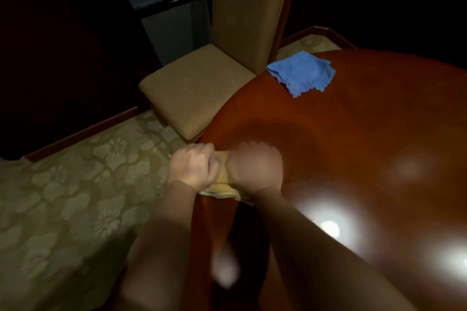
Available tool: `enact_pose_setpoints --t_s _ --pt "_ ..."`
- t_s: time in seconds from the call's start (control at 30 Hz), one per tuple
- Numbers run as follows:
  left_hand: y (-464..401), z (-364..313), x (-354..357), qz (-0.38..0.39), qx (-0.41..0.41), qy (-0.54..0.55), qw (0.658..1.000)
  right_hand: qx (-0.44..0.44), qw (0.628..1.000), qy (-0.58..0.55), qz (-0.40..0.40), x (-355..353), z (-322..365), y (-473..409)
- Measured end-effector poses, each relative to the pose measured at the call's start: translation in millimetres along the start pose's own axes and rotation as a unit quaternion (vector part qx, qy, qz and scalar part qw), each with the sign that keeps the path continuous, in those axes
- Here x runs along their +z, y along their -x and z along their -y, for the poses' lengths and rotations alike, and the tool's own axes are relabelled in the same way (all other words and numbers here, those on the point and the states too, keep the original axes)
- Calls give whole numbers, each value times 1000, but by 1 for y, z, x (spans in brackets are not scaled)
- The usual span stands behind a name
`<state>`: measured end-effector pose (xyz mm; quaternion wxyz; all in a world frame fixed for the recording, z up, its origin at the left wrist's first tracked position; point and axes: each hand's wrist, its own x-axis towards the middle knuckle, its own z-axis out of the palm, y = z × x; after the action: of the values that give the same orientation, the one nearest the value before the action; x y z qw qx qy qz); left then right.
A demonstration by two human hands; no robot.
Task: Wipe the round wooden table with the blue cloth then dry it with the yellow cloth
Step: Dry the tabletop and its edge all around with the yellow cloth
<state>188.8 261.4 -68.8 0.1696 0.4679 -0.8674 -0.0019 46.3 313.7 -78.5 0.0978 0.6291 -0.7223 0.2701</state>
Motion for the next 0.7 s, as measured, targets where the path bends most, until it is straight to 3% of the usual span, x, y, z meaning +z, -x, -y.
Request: enact_pose_setpoints --t_s 0.33,0.7 --pt "-103 38 28 -9 66 33 997 15 998 42 -33 46 -20 -87" --pt "-87 24 10 9 136 -14 991 73 994 74 13 25 -9 -58"
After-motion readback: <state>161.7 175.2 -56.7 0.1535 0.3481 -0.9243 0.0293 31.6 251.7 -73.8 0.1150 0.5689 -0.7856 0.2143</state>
